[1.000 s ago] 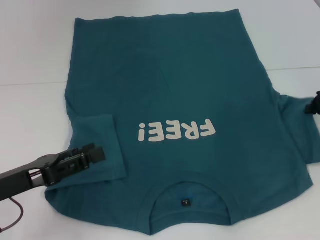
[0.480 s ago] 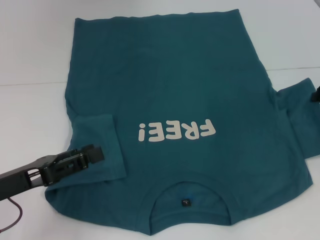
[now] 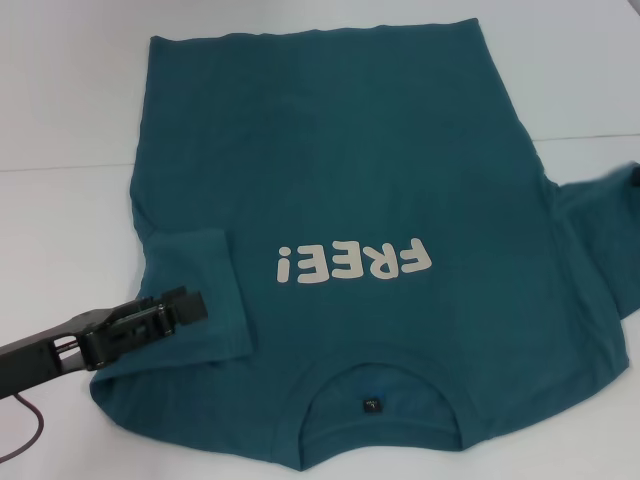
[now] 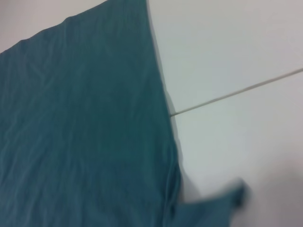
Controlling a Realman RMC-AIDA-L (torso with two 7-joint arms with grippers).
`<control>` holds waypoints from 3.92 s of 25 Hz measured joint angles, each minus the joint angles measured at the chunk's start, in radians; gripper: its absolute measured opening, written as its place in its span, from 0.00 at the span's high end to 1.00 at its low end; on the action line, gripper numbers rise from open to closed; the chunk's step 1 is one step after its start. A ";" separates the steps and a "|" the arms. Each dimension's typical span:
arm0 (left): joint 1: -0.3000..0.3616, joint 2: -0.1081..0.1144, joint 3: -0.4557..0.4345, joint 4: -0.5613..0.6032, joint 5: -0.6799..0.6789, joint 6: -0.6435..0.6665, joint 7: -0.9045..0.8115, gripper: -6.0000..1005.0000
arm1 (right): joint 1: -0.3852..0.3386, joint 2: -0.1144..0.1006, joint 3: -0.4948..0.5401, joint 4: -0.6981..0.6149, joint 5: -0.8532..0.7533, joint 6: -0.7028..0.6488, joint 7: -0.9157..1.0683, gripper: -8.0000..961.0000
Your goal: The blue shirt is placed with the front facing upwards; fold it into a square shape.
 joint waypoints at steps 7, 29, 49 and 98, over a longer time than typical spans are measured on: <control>0.000 -0.001 0.000 0.000 0.000 0.000 0.000 0.31 | 0.036 0.000 -0.004 -0.005 -0.044 -0.024 0.001 0.98; -0.001 -0.006 -0.011 0.000 0.000 -0.005 -0.001 0.31 | 0.211 0.074 -0.051 -0.064 -0.255 -0.223 0.008 0.98; -0.012 -0.014 -0.011 0.000 0.000 -0.039 -0.001 0.31 | 0.311 0.129 -0.176 0.063 -0.323 -0.055 0.084 0.98; -0.081 -0.022 -0.001 -0.051 0.000 -0.094 0.001 0.31 | 0.311 0.158 -0.356 0.191 -0.357 0.205 0.283 0.97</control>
